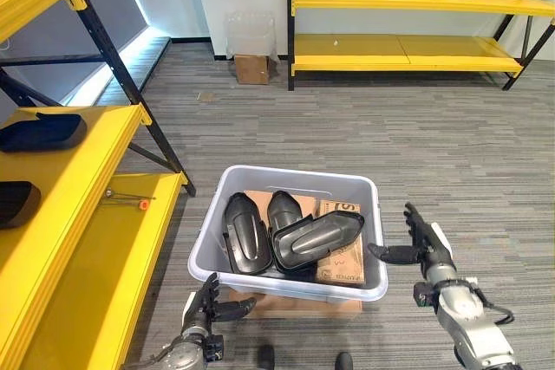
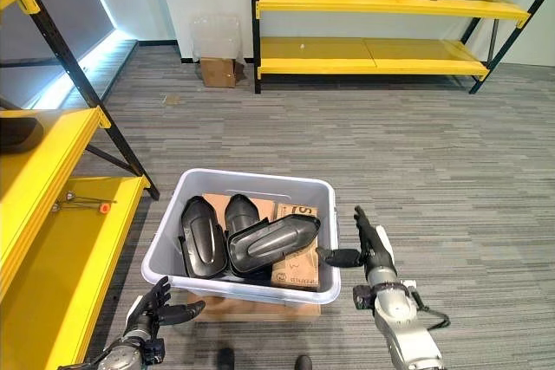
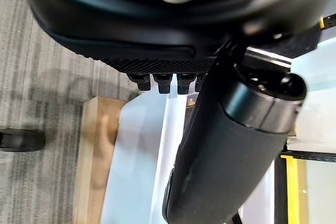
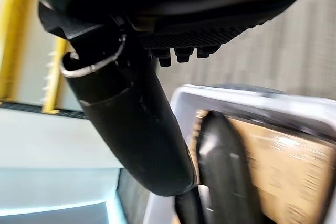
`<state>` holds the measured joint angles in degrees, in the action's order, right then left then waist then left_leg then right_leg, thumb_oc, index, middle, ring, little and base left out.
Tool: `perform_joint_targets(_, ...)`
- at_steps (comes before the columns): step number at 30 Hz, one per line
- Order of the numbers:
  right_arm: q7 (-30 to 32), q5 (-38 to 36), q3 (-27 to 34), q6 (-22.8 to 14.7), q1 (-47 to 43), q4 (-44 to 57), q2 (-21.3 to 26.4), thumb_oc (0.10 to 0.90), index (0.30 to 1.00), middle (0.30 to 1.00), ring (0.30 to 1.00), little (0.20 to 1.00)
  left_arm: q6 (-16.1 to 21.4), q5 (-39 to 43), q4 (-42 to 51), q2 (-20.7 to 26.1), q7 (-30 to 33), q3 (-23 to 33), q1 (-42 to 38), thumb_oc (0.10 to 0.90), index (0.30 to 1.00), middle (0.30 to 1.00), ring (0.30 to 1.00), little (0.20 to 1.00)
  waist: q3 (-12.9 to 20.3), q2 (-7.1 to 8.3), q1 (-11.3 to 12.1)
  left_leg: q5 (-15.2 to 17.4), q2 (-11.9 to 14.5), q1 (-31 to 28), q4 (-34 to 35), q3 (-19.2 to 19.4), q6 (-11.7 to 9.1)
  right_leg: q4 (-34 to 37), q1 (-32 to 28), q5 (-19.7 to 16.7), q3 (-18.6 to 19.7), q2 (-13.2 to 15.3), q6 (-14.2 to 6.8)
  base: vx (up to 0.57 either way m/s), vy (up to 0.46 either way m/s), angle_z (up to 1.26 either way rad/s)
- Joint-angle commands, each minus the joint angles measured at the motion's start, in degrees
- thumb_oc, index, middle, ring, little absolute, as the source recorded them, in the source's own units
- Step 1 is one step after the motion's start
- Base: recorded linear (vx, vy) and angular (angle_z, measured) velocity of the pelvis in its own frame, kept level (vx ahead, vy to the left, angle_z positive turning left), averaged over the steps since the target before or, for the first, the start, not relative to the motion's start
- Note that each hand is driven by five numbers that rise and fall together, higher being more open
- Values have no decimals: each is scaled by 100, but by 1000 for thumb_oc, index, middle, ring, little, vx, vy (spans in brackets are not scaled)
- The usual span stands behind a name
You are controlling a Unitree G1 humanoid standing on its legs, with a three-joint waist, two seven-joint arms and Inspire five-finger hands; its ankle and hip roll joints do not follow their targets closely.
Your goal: Move parts from the plastic box to the shelf.
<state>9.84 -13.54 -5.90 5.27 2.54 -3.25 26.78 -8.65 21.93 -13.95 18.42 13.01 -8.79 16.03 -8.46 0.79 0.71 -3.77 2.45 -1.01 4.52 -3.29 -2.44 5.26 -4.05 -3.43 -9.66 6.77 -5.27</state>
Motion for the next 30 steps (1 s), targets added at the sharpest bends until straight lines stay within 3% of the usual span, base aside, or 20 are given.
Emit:
perform_joint_targets(1,75,37,64,-578,-706,551,391,900,1000,1000,1000,1000,450,-108,367,137,-36,68,-244,900,1000,1000,1000,1000,313,-51,231,189,451,-43,27,-142,-158,-44,224,219,-80,272,-444,0,0,0)
perform_joint_targets(13,251,-95,-701,-428,-1671,462,68,900,1000,1000,1000,1000,382,-51,352,138,61,-101,-206,900,1000,1000,1000,1000,281,13,361,185,451,8,48,-96,-173,-26,243,248,-115,275,-459,0,0,0)
perform_joint_targets(22,687,-90,-1912,-122,-2863,-169,-1018,900,1000,1000,1000,1000,331,29,396,294,421,-225,-357,900,1000,1000,1000,1000,19,171,640,149,445,212,5,-133,-145,-26,361,217,-180,300,-450,-22,10,3)
perform_joint_targets(30,834,-39,-2212,-43,-3064,-399,-1351,900,1000,1000,1000,1000,377,67,379,348,582,-246,-440,900,1000,1000,1000,1000,-208,184,742,69,396,469,-39,-211,-134,-26,536,165,-255,337,-448,-49,4,7)
